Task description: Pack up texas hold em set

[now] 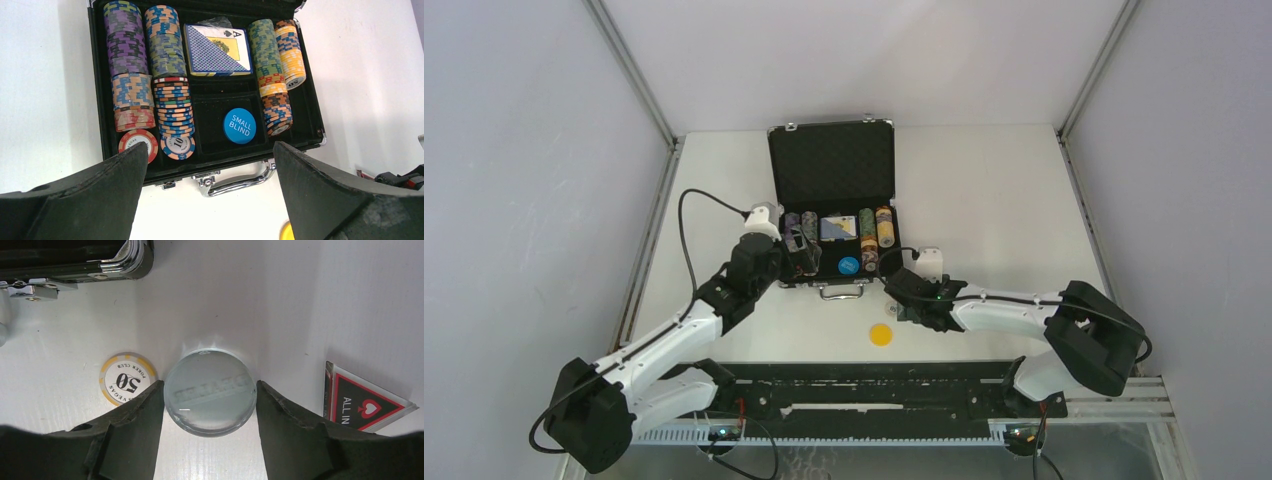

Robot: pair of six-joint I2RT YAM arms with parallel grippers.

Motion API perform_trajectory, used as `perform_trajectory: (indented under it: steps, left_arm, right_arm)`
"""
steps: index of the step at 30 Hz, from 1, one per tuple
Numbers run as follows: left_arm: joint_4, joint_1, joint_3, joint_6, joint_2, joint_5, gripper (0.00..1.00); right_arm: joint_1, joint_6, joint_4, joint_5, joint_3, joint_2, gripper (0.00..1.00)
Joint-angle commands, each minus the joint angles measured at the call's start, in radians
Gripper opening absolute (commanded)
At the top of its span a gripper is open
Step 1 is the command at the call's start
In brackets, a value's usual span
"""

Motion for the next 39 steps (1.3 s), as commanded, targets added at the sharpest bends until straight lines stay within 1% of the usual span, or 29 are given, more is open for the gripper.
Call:
perform_trajectory:
  steps: [1, 10, 18, 25, 32, 39]
  left_arm:
    - [0.032, 0.004, 0.013, -0.005, -0.01, 0.01, 1.0]
    - [0.032, 0.005, 0.013, -0.005, -0.009, 0.014, 1.0]
    - [0.028, 0.005, 0.013, -0.001, -0.008, -0.002, 1.0]
    - [0.018, 0.005, 0.017, 0.002, -0.008, -0.025, 1.0]
    - [0.006, 0.005, 0.014, 0.009, -0.035, -0.049, 1.0]
    - [0.003, 0.005, 0.013, 0.01, -0.037, -0.053, 1.0]
  right_arm:
    - [0.0, 0.002, -0.105, -0.015, -0.008, 0.008, 0.61]
    - [-0.03, -0.063, -0.134, 0.0, 0.061, -0.085, 0.61]
    - [-0.039, -0.134, -0.128, -0.01, 0.15, -0.072, 0.62]
    - [-0.037, -0.232, -0.104, -0.028, 0.329, 0.024, 0.62]
    - [-0.036, -0.326, -0.072, -0.072, 0.535, 0.201, 0.63]
    - [-0.049, -0.387, -0.048, -0.139, 0.708, 0.369, 0.63]
